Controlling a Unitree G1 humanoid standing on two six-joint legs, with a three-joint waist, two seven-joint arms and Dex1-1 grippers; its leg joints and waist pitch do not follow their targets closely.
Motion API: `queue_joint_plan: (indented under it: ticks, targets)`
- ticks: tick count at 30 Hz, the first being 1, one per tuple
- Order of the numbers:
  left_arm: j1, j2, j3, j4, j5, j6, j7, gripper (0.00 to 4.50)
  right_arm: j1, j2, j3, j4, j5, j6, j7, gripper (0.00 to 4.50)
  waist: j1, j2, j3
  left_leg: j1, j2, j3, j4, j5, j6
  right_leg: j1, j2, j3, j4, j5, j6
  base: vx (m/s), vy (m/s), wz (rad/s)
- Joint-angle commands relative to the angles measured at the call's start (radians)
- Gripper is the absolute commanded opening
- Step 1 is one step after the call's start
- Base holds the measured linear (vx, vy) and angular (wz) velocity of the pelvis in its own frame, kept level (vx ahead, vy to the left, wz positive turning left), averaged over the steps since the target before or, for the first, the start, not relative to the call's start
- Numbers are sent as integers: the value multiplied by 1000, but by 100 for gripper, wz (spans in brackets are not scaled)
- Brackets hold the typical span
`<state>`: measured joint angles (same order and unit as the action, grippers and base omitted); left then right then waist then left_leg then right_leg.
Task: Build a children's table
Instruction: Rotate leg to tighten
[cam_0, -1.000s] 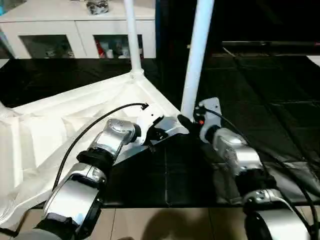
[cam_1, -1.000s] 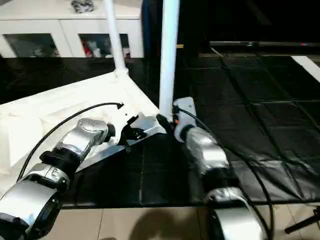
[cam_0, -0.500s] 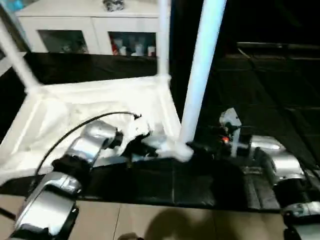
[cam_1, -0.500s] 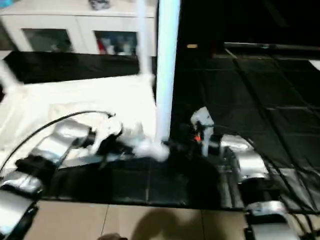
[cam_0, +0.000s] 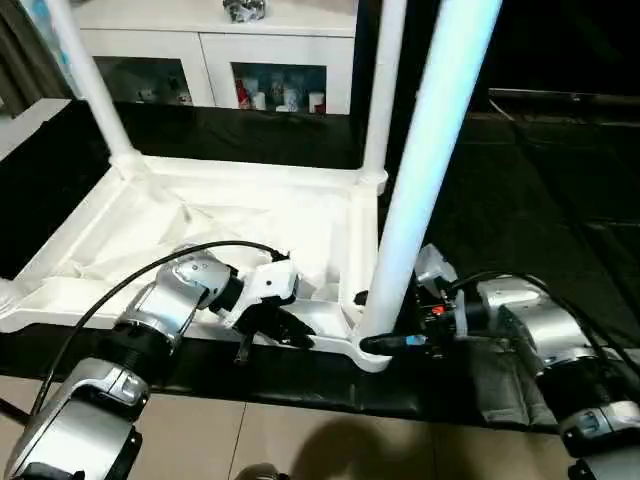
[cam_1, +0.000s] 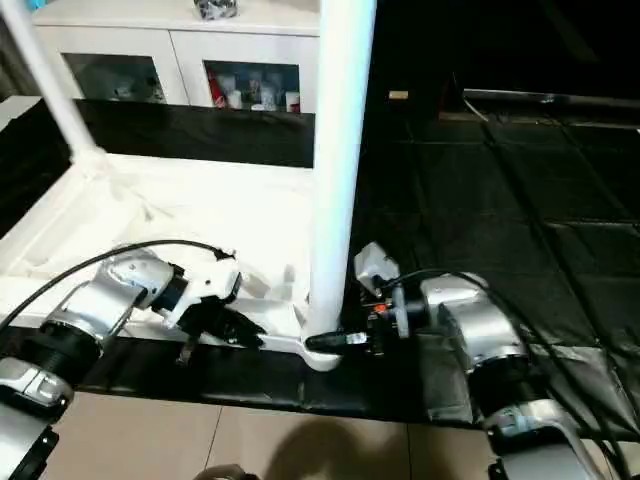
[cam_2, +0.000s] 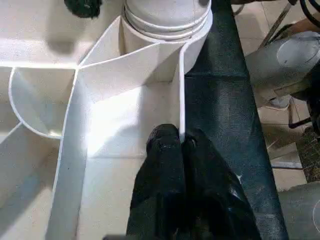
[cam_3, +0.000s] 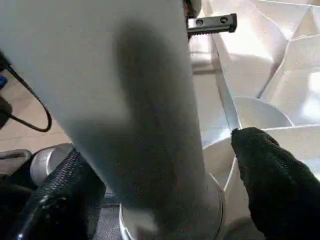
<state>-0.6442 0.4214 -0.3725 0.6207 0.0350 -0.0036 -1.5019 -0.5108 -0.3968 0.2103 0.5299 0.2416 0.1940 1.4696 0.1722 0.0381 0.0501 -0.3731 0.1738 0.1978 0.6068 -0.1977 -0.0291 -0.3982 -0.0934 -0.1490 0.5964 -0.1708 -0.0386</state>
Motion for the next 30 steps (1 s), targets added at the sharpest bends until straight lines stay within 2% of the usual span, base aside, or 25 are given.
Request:
queue_joint_plan:
  ticks: [1, 2, 5, 8, 9, 13, 15, 16, 18, 19, 20, 23, 25, 26, 28, 29, 30]
  targets:
    - [1, -8, -33, -27, -2, 1, -42, 0, -18, -1, 16, 3, -5, 3, 14, 362, -8, -15, -75, 18, 84, -36, -71, -134, 57, 50, -101, 82, -65, -256, -160, 0, 0, 0]
    - [4, -8, -33, -30, -1, 1, -43, 0, -19, -1, 22, 3, -2, 10, 27, 362, -8, -17, -75, 17, 84, -36, -70, -130, 58, 50, -100, 82, -65, -253, -158, 0, 0, 0]
    - [7, -7, -33, -32, 2, -2, -40, 0, -20, -1, 28, 3, 2, 17, 43, 325, -7, -17, -75, 16, 84, -36, -70, -123, 63, 50, -100, 81, -65, -251, -156, 0, 0, 0]
    - [11, -3, -33, -39, 2, 3, -27, 0, -22, -1, 33, 8, 3, 19, 53, 317, -6, -20, -75, 16, 84, -36, -69, -121, 62, 51, -101, 81, -64, -253, -155, 0, 0, 0]
    - [12, -2, -32, -40, 3, 4, -20, 0, -22, 0, 33, 11, 2, 19, 56, 286, -6, -19, -76, 16, 84, -36, -69, -121, 62, 50, -100, 81, -64, -254, -154, 0, 0, 0]
    - [14, -3, -28, -42, 4, 11, -11, 0, -22, 3, 33, 14, 2, 19, 60, 271, -7, -17, -75, 16, 84, -36, -70, -131, 60, 50, -100, 81, -66, -265, -151, 0, 0, 0]
    - [13, -3, -26, -39, 5, 13, -6, 0, -19, 4, 34, 11, 4, 21, 59, 249, -8, -18, -73, 18, 84, -37, -72, -146, 52, 50, -100, 81, -70, -285, -145, 0, 0, 0]
    - [11, -7, -20, -33, 4, 19, 6, 0, -13, 6, 32, 4, 8, 26, 52, 246, -8, -14, -74, 19, 85, -37, -72, -154, 47, 49, -100, 81, -71, -286, -144, 0, 0, 0]
    - [8, -11, -14, -26, 3, 31, 17, 0, -4, 10, 27, -10, 16, 36, 40, 240, -9, -16, -73, 20, 85, -37, -73, -160, 43, 50, -99, 81, -71, -285, -145, 0, 0, 0]
    - [4, -15, -12, -21, 4, 42, 26, 0, 0, 12, 24, -17, 19, 50, 26, 236, -8, -9, -73, 21, 86, -39, -73, -167, 40, 49, -100, 81, -71, -291, -145, 0, 0, 0]
    - [-1, -22, -9, -16, 4, 59, 37, 0, 6, 14, 21, -26, 20, 66, 10, 234, -11, -13, -71, 22, 85, -39, -76, -182, 34, 50, -99, 82, -75, -304, -143, 0, 0, 0]
    - [-21, -55, 7, 5, 3, 114, 92, 0, 33, 39, 1, -55, 14, 90, -82, 228, -14, -10, -66, 28, 85, -40, -79, -218, 18, 50, -101, 82, -81, -352, -141, 0, 0, 0]
    - [-38, -84, 20, 27, 1, 130, 138, 0, 43, 69, -12, -62, -5, 103, -180, 223, -18, -11, -59, 34, 82, -40, -81, -257, 4, 47, -102, 80, -96, -430, -123, 0, 0, 0]
    - [-50, -107, 30, 44, 1, 142, 177, 0, 47, 91, -22, -63, -20, 119, -254, 222, -31, -8, -55, 38, 77, -47, -84, -306, -16, 51, -105, 74, -108, -529, -88, 0, 0, 0]
    - [-74, -147, 53, 67, -7, 175, 243, 0, 49, 139, -47, -52, -45, 142, -395, 220, -44, -9, -51, 45, 74, -48, -84, -327, -28, 46, -102, 69, -117, -567, -69, 0, 0, 0]
    - [-77, -153, 56, 70, -9, 181, 251, 0, 50, 146, -51, -49, -48, 146, -417, 217, -55, -13, -54, 42, 70, -54, -84, -338, -31, 54, -106, 62, -123, -595, -48, 0, 0, 0]
    - [-90, -169, 65, 87, -7, 187, 287, 0, 47, 166, -57, -38, -62, 151, -473, 217, -60, -10, -54, 39, 71, -56, -86, -338, -31, 55, -105, 62, -122, -590, -44, 0, 0, 0]
